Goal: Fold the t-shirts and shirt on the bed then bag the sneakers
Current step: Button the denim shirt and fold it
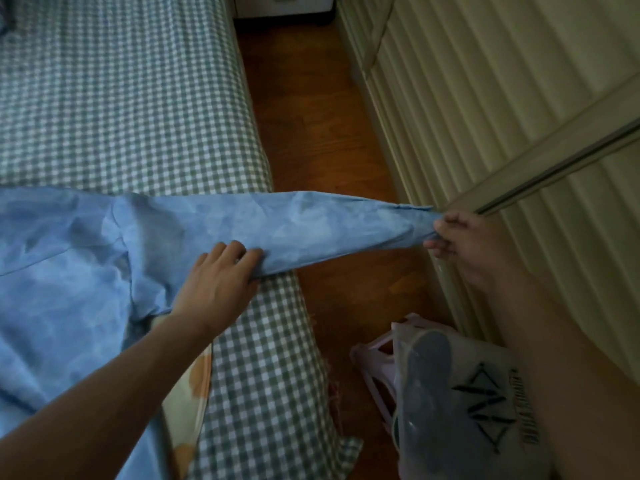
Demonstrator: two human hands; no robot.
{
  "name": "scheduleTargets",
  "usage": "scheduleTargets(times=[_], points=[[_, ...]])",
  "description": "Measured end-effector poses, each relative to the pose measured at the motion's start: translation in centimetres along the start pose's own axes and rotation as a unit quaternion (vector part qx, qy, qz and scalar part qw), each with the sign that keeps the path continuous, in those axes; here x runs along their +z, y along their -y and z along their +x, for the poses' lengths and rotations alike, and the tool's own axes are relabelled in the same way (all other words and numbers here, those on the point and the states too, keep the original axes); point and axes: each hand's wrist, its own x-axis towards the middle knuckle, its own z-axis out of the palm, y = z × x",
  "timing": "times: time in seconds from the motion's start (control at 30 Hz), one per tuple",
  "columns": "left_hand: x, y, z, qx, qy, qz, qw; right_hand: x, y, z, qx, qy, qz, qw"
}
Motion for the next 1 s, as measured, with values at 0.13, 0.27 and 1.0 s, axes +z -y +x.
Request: scheduleTargets(times=[0.13,0.27,1.0], points=[[0.6,-0.9,0.7,0.076,-0.052,-0.001,0.996,0.4,-0.6,0.2,0.014,0.021,0.157,0.987],[1.4,-1.4,-1.4,0.107,-0.038,0.002,0.994,2.4,-1.4,0.7,-0.004,-0.017,0.086,0.996],[5.4,0.6,-5.4,-0.101,0.272,-0.027,0.957,13.3,-6.4,-0.9,0.248,-0.013,0.527,0.813]])
